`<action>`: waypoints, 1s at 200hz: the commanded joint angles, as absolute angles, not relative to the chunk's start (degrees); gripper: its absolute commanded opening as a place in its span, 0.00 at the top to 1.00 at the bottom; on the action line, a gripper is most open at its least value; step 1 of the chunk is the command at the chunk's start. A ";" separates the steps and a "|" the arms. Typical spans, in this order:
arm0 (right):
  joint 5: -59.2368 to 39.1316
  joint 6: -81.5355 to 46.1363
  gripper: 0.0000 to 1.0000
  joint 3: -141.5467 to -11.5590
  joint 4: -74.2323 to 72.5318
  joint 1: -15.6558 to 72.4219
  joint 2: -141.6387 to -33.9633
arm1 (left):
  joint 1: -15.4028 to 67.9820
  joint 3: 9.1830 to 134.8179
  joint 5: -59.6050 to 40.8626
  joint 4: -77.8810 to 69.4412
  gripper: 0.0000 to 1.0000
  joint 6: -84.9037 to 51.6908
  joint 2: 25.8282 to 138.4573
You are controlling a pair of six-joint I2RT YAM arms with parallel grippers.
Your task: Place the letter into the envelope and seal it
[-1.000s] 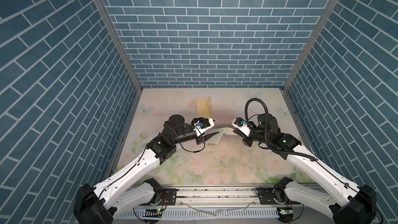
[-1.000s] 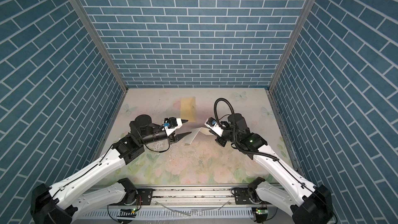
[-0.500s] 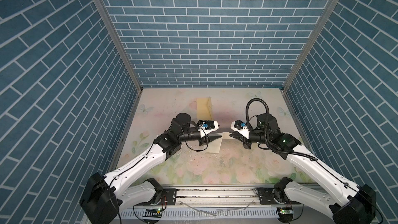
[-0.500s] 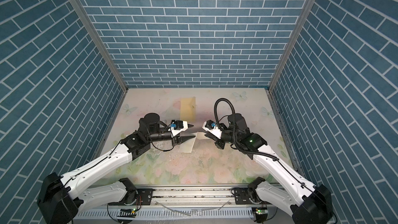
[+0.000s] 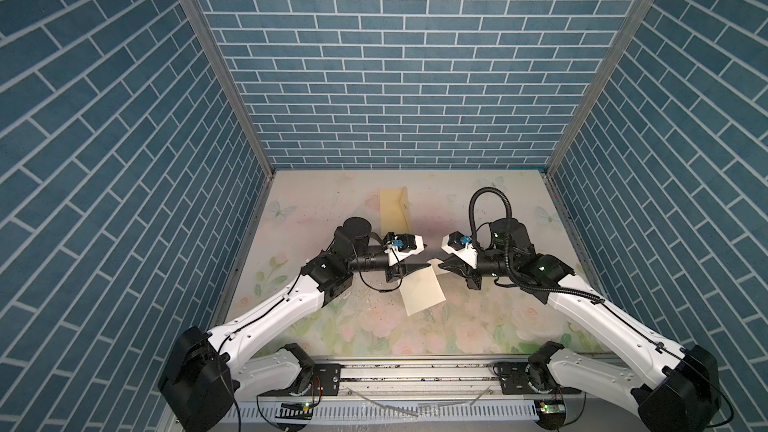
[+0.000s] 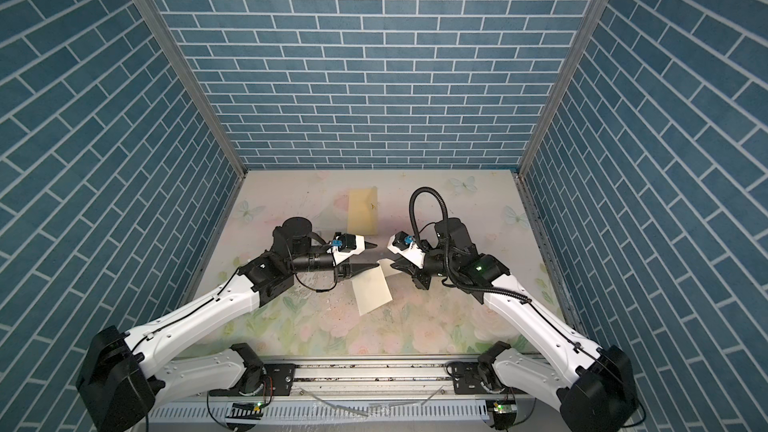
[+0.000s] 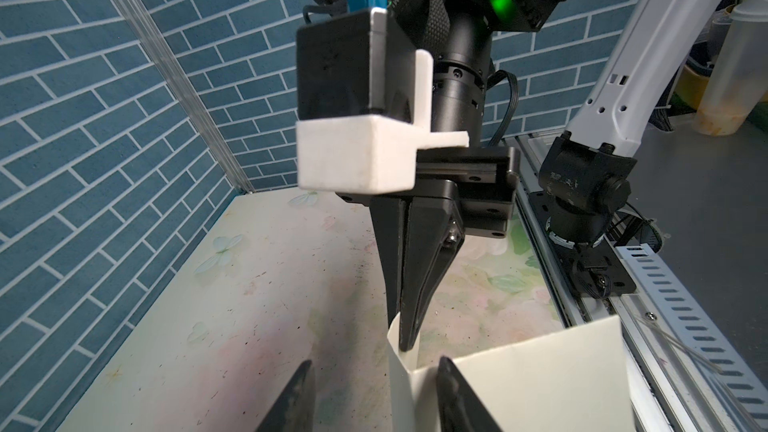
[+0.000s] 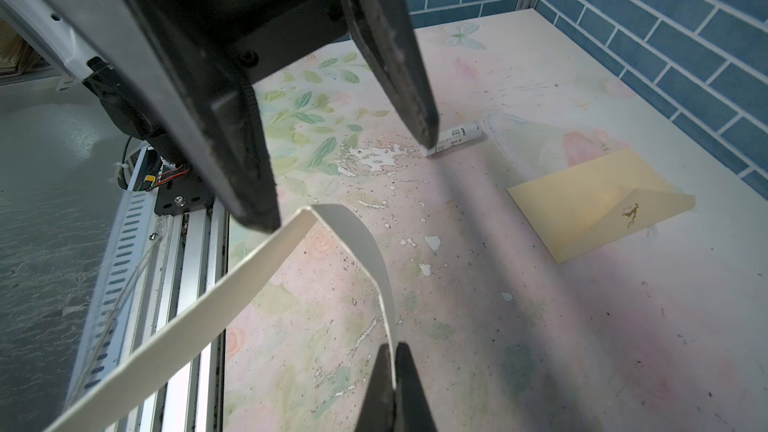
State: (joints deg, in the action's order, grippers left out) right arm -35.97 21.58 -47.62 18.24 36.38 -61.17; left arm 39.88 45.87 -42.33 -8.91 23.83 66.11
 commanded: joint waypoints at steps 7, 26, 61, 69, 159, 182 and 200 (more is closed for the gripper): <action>-34.70 20.43 1.00 -50.93 19.39 36.63 -60.72 | 39.55 45.44 -43.24 -8.88 0.52 24.87 64.71; -34.55 20.53 1.00 -50.80 19.27 36.61 -59.72 | 39.55 45.05 -42.63 -8.00 0.52 25.82 64.21; -35.21 20.34 1.00 -51.30 19.58 36.63 -59.15 | 39.55 44.65 -44.24 -8.34 0.52 25.75 64.94; -35.22 20.34 1.00 -51.48 19.75 36.63 -59.12 | 39.55 44.60 -44.77 -8.48 0.52 25.66 65.07; -37.81 20.28 1.00 -52.29 19.97 36.64 -59.45 | 39.55 44.47 -46.67 -10.26 0.54 25.84 67.22; -39.00 20.29 1.00 -52.22 20.26 36.64 -59.69 | 39.55 44.73 -46.76 -10.71 0.59 25.75 67.81; -39.11 20.48 1.00 -51.95 20.38 36.62 -59.83 | 39.55 44.71 -46.60 -10.94 0.65 25.92 67.83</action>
State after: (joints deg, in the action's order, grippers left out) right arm -36.77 21.23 -49.25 19.11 36.38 -60.07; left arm 39.88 44.16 -45.56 -9.39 25.43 67.61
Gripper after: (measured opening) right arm 0.047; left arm 0.383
